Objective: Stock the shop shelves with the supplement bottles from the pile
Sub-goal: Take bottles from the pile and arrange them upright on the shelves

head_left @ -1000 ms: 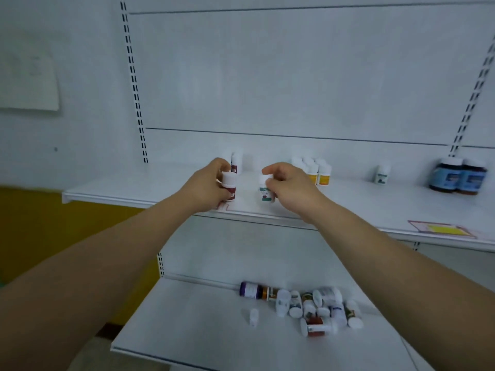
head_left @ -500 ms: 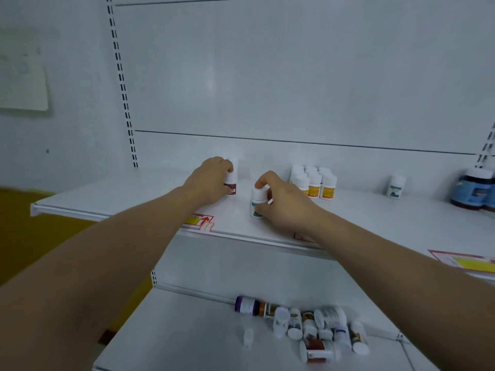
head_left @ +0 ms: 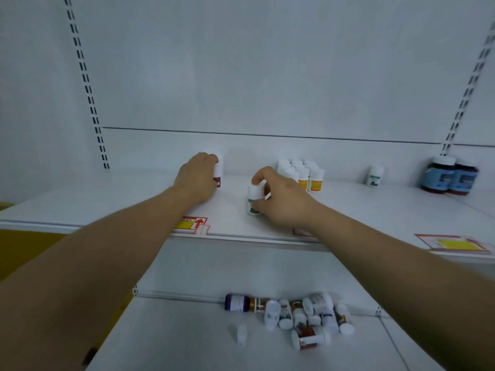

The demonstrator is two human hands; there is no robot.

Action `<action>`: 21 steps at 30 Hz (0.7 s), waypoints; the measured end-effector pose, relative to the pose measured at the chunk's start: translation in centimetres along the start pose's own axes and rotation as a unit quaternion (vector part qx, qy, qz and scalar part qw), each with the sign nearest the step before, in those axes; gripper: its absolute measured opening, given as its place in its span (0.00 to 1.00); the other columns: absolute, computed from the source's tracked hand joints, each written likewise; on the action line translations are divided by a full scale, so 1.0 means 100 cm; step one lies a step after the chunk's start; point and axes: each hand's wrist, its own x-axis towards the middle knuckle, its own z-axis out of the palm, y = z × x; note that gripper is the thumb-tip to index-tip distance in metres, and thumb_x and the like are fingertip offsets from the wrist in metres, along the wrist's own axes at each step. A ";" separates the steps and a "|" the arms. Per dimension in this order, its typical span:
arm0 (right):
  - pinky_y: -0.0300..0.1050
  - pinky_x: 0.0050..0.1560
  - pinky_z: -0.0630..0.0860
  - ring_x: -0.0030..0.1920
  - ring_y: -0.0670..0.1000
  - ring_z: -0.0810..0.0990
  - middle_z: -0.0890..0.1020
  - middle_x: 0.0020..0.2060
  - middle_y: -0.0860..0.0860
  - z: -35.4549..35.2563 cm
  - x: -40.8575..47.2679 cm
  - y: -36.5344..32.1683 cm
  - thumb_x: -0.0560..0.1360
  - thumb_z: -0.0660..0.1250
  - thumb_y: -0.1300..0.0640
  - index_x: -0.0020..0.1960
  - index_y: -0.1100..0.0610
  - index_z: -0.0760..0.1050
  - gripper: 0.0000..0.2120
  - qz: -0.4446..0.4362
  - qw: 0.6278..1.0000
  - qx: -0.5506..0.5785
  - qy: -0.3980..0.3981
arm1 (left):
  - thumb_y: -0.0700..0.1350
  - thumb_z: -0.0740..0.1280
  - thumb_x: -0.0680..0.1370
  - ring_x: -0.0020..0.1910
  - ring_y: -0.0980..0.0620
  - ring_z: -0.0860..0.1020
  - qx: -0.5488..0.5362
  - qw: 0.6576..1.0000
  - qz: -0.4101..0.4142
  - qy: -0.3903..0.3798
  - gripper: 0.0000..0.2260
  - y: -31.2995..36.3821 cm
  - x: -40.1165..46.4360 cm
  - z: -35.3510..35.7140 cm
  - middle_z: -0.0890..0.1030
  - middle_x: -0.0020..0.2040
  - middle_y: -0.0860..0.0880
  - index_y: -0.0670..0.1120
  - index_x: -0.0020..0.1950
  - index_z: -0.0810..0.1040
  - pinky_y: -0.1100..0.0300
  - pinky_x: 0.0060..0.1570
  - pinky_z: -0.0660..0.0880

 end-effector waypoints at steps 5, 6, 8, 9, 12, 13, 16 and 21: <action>0.33 0.46 0.70 0.47 0.51 0.76 0.76 0.51 0.52 -0.028 -0.007 0.027 0.75 0.68 0.56 0.55 0.48 0.67 0.13 0.050 0.996 0.018 0.066 | 0.52 0.68 0.75 0.68 0.48 0.66 -0.071 0.990 0.071 -0.104 0.26 0.046 -0.032 -0.018 0.65 0.71 0.47 0.47 0.70 0.66 0.56 0.67 0.63; 0.31 0.41 0.70 0.45 0.50 0.76 0.76 0.51 0.52 -0.037 -0.011 0.035 0.74 0.68 0.57 0.55 0.48 0.68 0.13 0.068 0.995 0.015 0.069 | 0.54 0.68 0.75 0.68 0.49 0.67 -0.087 0.983 0.077 -0.140 0.26 0.062 -0.042 -0.021 0.66 0.71 0.48 0.49 0.70 0.66 0.58 0.66 0.63; 0.35 0.36 0.69 0.42 0.50 0.74 0.76 0.49 0.52 -0.055 -0.022 0.051 0.75 0.68 0.57 0.58 0.50 0.68 0.15 0.108 0.992 0.003 0.066 | 0.58 0.66 0.75 0.66 0.50 0.69 -0.100 0.970 0.089 -0.201 0.25 0.094 -0.060 -0.022 0.66 0.71 0.49 0.51 0.70 0.67 0.60 0.62 0.63; 0.38 0.37 0.69 0.43 0.50 0.74 0.76 0.49 0.52 -0.064 -0.028 0.062 0.75 0.68 0.57 0.59 0.50 0.68 0.16 0.122 0.990 -0.008 0.066 | 0.59 0.65 0.75 0.66 0.50 0.69 -0.103 0.965 0.099 -0.220 0.25 0.112 -0.066 -0.020 0.67 0.71 0.50 0.51 0.70 0.67 0.61 0.60 0.63; 0.42 0.41 0.68 0.44 0.52 0.74 0.75 0.49 0.53 -0.092 -0.046 0.098 0.75 0.68 0.57 0.61 0.51 0.68 0.16 0.158 0.984 -0.034 0.071 | 0.61 0.63 0.76 0.67 0.50 0.68 -0.108 0.951 0.126 -0.259 0.26 0.166 -0.074 -0.007 0.68 0.71 0.49 0.51 0.70 0.67 0.61 0.60 0.63; 0.43 0.42 0.67 0.44 0.52 0.74 0.76 0.50 0.54 -0.100 -0.052 0.111 0.75 0.68 0.57 0.61 0.52 0.68 0.16 0.165 0.983 -0.044 0.072 | 0.62 0.62 0.76 0.67 0.50 0.68 -0.108 0.948 0.131 -0.271 0.27 0.184 -0.074 -0.001 0.68 0.71 0.49 0.51 0.70 0.67 0.60 0.61 0.64; 0.43 0.42 0.68 0.46 0.53 0.75 0.76 0.51 0.55 -0.127 -0.067 0.152 0.75 0.68 0.56 0.61 0.52 0.68 0.17 0.183 0.978 -0.066 0.078 | 0.63 0.58 0.77 0.69 0.48 0.67 -0.098 0.938 0.138 -0.302 0.27 0.237 -0.066 0.016 0.65 0.73 0.49 0.51 0.72 0.65 0.57 0.65 0.62; 0.46 0.45 0.73 0.47 0.54 0.76 0.77 0.51 0.55 -0.166 -0.070 0.212 0.75 0.67 0.58 0.61 0.52 0.66 0.17 0.169 0.978 -0.110 0.045 | 0.66 0.53 0.77 0.74 0.47 0.59 -0.051 0.943 0.087 -0.318 0.30 0.300 -0.040 0.047 0.58 0.77 0.51 0.52 0.76 0.59 0.48 0.72 0.55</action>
